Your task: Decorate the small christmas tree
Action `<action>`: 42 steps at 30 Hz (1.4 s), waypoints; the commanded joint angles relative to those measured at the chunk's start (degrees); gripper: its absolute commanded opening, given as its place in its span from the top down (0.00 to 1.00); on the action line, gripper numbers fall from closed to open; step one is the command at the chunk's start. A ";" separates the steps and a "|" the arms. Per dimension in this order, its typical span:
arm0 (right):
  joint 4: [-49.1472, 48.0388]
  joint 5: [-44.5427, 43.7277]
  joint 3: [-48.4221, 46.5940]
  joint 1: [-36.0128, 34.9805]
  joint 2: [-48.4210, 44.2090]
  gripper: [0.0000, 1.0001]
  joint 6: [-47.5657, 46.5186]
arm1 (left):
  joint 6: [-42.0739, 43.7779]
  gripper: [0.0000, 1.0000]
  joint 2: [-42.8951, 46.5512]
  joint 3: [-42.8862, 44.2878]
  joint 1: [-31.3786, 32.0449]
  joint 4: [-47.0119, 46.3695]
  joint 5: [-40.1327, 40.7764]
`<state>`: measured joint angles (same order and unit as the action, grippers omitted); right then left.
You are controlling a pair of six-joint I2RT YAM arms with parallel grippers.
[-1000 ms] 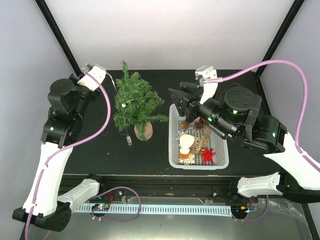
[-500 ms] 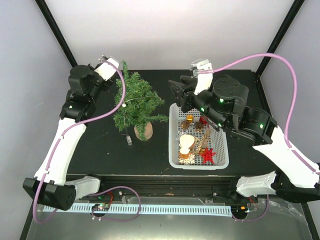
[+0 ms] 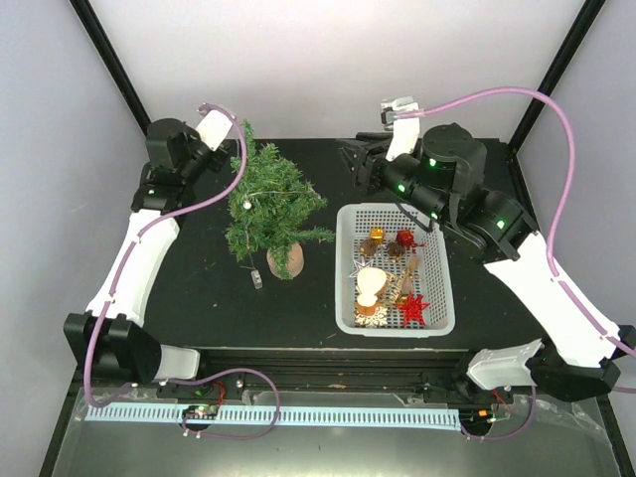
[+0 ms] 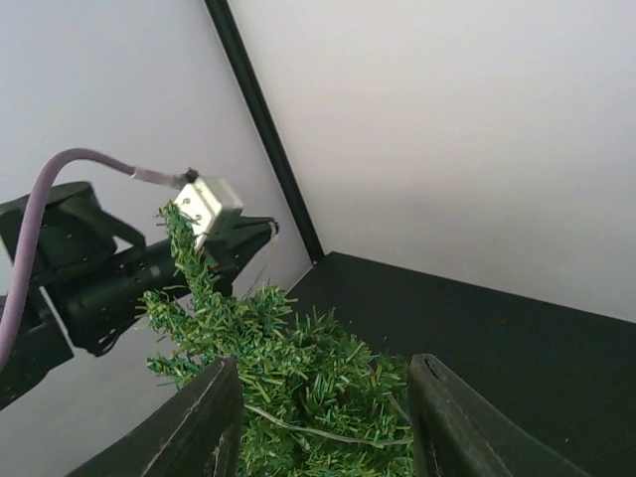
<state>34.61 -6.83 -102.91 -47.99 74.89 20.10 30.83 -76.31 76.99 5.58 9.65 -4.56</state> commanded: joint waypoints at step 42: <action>-2.29 5.85 8.67 1.54 -5.49 0.53 2.19 | 8.41 0.03 -14.23 18.39 -11.61 25.39 -41.76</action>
<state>33.04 -2.17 -95.59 -46.78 70.74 21.45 35.35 -85.86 86.08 -5.32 27.90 -34.11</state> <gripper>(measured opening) 0.472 0.982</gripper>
